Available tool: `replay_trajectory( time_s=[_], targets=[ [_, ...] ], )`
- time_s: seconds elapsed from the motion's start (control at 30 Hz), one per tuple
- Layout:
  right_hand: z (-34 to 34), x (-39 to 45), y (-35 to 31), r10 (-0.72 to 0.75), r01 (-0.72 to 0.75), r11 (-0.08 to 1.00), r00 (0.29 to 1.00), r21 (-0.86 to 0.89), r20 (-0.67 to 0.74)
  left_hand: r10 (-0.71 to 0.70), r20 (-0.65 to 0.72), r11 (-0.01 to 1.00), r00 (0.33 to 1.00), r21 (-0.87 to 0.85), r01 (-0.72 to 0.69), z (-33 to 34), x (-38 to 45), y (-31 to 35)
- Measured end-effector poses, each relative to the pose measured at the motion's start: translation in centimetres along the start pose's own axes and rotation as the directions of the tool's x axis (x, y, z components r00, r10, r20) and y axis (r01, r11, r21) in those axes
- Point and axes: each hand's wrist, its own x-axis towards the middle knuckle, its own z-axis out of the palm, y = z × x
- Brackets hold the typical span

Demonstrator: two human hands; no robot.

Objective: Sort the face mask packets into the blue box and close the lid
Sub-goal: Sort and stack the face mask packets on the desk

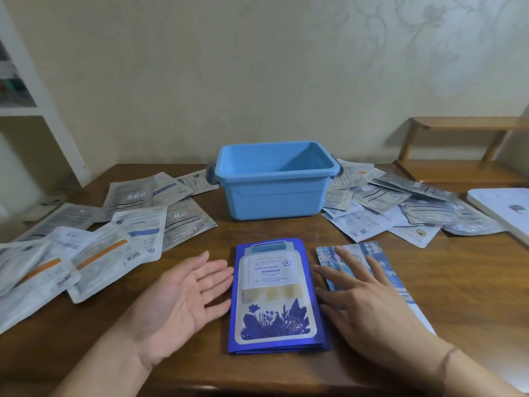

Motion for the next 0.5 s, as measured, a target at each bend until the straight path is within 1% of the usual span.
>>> replay_trajectory(
  time_s=[0.17,0.33,0.43,0.5],
  targets=[
    [0.1,-0.3,-0.4,-0.018,0.019,0.999,0.999,0.032,-0.033,0.001,0.019,1.000,1.000,0.012,-0.002,-0.6,0.0,-0.1],
    [0.5,-0.5,-0.8,-0.064,0.065,0.996,0.998,0.061,-0.011,-0.011,0.059,0.999,0.998,0.050,0.008,-1.8,-0.7,0.3],
    [0.6,-0.5,-1.5,-0.123,0.126,0.991,0.991,0.049,-0.052,-0.020,0.071,0.999,0.997,0.035,0.018,-2.9,-1.2,0.2],
    [0.5,-0.5,-2.0,-0.135,0.139,0.988,0.988,0.063,-0.072,-0.023,0.073,1.000,0.997,0.015,0.022,-3.4,-1.6,0.1]
  ],
)
